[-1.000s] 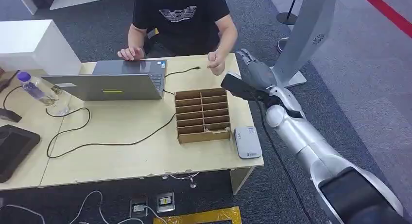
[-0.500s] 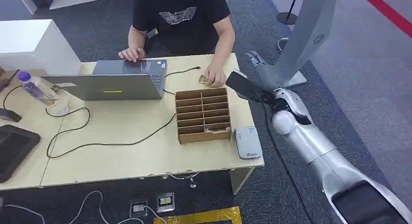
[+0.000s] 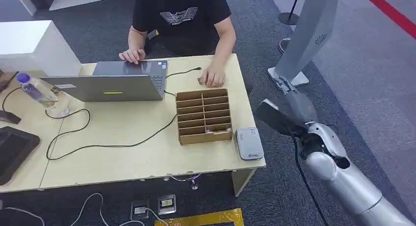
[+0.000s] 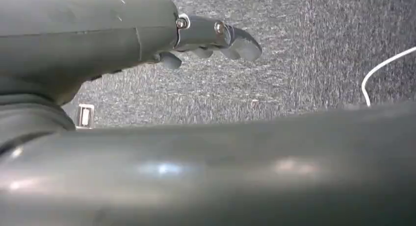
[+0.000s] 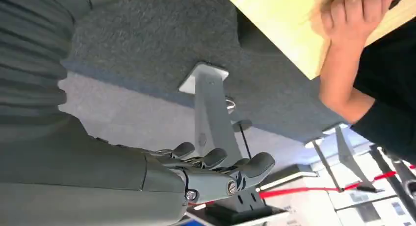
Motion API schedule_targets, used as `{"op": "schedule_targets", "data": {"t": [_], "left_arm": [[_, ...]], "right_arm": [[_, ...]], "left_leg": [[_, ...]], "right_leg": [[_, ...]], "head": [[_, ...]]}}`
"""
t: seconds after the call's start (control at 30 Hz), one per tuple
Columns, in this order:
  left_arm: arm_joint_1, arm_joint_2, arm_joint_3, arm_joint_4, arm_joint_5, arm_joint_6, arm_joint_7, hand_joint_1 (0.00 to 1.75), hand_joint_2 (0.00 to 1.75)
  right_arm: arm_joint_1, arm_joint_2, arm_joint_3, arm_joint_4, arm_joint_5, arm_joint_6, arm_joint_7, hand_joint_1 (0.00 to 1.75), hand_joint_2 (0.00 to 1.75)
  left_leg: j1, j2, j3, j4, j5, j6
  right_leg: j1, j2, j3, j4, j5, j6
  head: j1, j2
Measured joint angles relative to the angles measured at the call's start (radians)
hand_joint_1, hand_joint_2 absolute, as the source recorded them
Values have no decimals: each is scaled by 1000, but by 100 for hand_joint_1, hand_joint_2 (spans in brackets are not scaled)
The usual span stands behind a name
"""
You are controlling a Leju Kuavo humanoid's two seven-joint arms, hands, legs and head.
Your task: Pass the card to the sensor for recognition and then transmit it.
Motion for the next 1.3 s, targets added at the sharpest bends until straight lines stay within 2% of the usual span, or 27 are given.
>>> {"op": "schedule_targets", "data": {"t": [0.17,0.33,0.53,0.8,0.93,1.07,1.3], "left_arm": [[0,-6,1,0,16,-5,15,0,0],[-1,-9,1,0,19,-9,18,0,0],[-3,-8,1,0,19,-8,18,0,0],[-7,-9,1,0,21,-6,18,0,0],[-8,-10,1,0,21,-6,18,0,0],[-9,-13,1,0,22,-6,17,0,0],[-10,-14,1,0,25,-7,15,0,0]], "right_arm": [[95,-22,4,-107,81,-28,52,0,175],[180,-15,15,-124,154,-103,54,0,175],[222,-5,28,-128,193,-145,56,0,175],[245,52,52,-117,348,-198,42,0,175],[242,92,64,-96,423,-194,4,0,175],[219,129,77,-63,491,-149,-61,0,175],[193,179,89,-27,523,-69,-94,0,175]], "left_leg": [[0,0,0,0,0,0],[0,0,0,0,0,0],[0,0,0,0,0,0],[1,0,0,0,0,0],[1,0,-1,0,0,0],[1,0,-1,0,0,0],[1,0,-1,0,0,0]], "right_leg": [[0,0,0,0,0,0],[0,0,1,0,0,0],[0,0,0,0,0,0],[1,0,0,0,0,0],[1,0,0,0,0,0],[1,0,0,0,0,0],[1,0,0,0,0,0]], "head": [[0,0],[0,0],[0,0],[0,0],[0,0],[0,0],[0,0]]}}
